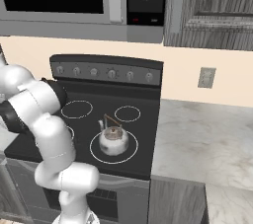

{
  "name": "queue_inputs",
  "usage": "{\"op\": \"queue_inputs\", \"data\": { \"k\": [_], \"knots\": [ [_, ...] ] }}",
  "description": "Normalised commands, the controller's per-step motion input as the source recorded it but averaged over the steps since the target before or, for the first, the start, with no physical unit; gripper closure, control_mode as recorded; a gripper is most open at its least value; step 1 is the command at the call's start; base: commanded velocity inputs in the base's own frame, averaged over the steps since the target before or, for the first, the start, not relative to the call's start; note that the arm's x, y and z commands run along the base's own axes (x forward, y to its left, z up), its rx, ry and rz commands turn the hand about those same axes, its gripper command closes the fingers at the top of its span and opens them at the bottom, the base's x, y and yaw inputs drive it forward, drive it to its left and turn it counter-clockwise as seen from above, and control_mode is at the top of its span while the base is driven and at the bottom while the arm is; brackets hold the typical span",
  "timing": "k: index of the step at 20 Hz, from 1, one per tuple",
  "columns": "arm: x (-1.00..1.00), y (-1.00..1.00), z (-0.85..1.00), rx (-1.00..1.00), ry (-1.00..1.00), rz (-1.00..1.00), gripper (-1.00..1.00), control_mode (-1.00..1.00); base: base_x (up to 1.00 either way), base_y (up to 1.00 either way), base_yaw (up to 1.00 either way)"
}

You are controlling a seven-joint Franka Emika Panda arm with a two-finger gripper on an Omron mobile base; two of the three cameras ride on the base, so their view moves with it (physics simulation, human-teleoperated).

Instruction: Pick the kettle from the cabinet and place it on a stove burner. Then pick the pot from the counter and place it on another stove burner. Finally, turn both burners on.

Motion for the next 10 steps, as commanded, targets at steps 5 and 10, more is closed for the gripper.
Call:
{"op": "queue_inputs", "data": {
  "k": [5,10],
  "knots": [
    [0.11,0.16,-0.17,-0.06,0.00,0.08,-1.00,-1.00,0.00,0.00,0.00],
    [0.15,0.14,-0.24,-0.06,0.00,0.04,-1.00,-1.00,0.00,0.00,0.00]
  ]
}}
